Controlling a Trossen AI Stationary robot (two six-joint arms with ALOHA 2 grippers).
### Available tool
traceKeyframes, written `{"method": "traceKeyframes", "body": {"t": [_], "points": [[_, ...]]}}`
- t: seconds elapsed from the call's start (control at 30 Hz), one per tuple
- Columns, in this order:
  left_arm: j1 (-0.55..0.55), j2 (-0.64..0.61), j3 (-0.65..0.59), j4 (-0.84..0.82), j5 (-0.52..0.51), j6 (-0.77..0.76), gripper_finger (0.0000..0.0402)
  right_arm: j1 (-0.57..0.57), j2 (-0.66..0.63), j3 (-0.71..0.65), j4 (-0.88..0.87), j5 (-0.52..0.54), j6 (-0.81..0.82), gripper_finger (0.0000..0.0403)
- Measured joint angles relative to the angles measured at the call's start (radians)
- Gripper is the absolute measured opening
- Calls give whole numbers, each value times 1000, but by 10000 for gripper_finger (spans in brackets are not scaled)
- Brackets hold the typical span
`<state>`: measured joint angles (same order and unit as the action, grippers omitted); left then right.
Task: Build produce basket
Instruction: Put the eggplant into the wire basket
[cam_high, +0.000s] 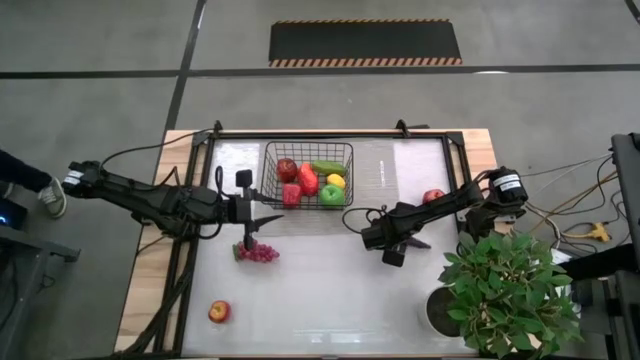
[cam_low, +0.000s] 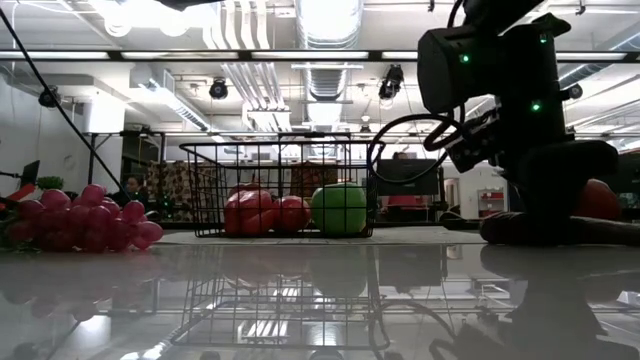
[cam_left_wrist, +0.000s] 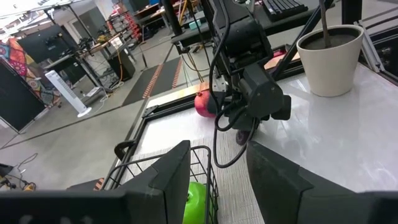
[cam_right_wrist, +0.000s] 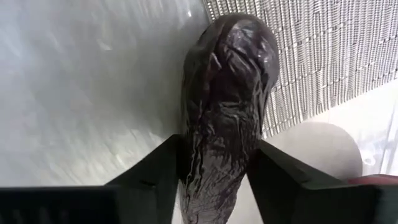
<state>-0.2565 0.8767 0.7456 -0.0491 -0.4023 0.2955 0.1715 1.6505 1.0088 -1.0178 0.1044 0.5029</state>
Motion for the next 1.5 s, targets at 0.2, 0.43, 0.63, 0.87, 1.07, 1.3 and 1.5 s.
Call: {"method": "traceKeyframes", "body": {"t": [0.2,0.43,0.63,0.87,1.07,1.3,1.5], "points": [[0,0,0,0,0,0,140,0,-1,0,1,-3,-2,113],[0,0,-3,23,0,0,140,6,-70,24,17,-66,-28,115],[0,0,-28,102,0,1,140,26,-185,16,293,-82,-133,113],[0,5,-33,159,0,-1,140,22,-283,-50,788,-81,-355,114],[0,36,-34,183,0,4,140,-21,-267,-80,1222,-70,-490,113],[0,42,-35,205,0,9,140,-83,-174,-65,1524,179,-557,113],[0,25,-35,197,-1,9,140,-148,-95,-1,1531,316,-546,113]]}}
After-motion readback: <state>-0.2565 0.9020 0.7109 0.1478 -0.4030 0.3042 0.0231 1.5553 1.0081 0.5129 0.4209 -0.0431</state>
